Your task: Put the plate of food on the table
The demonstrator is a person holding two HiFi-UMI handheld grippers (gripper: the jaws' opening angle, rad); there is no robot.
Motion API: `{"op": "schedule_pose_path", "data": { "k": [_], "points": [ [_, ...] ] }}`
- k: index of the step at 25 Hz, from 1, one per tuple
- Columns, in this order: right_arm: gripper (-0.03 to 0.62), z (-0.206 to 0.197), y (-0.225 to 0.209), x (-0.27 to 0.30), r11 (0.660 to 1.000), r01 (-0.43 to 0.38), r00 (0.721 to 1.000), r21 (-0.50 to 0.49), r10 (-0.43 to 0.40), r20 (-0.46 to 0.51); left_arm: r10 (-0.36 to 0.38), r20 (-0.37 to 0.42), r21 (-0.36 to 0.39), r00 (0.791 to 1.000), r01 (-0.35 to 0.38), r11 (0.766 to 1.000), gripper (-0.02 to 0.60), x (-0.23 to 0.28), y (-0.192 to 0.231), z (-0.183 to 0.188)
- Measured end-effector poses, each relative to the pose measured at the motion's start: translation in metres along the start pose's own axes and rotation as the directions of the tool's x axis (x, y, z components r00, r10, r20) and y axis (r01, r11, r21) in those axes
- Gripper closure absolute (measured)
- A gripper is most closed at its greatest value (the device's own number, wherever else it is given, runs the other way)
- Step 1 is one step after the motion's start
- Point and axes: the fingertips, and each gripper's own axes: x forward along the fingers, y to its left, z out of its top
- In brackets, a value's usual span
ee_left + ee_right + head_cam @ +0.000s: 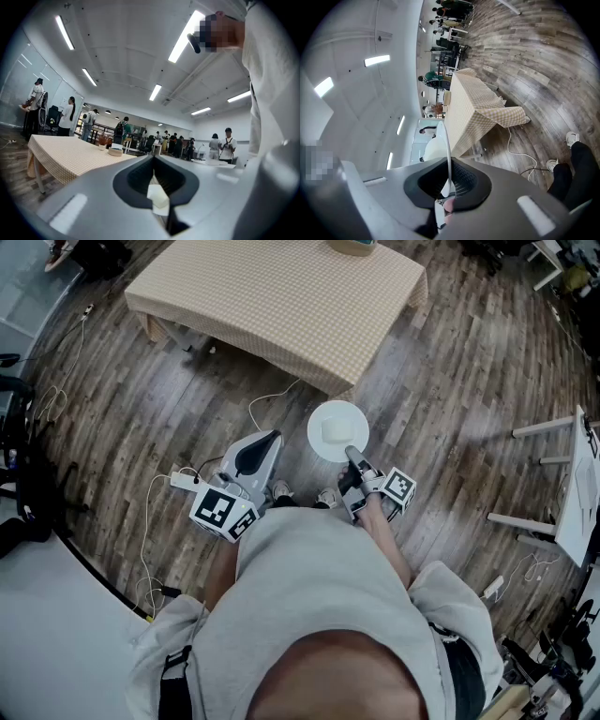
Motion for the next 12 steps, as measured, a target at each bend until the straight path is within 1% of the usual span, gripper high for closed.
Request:
{"op": "schedule_pose_path", "data": {
  "k": [6,9,12],
  "points": [
    [0.582,0.001,0.004,0.004,0.999,-0.040,0.999,-0.010,0.040,-0.008,-0.010,0.005,0.014,1.000,0.010,1.000,0.572,0.004,-0.003,0.000],
    [0.582,0.001,0.000,0.002,1.000,-0.019,1.000,-0.022,0.019,-0.016,-0.005,0.005,0.014,1.000,0.005,1.000,0.572,0.003,-0.006,-0.001],
    [0.582,0.006,-0.001,-0.002,0.999,-0.028,0.999,-0.018,0.027,-0.018,0.003,0.005,0.015,1.000,-0.003,1.000,0.572,0.004,-0.012,-0.003]
  ]
}}
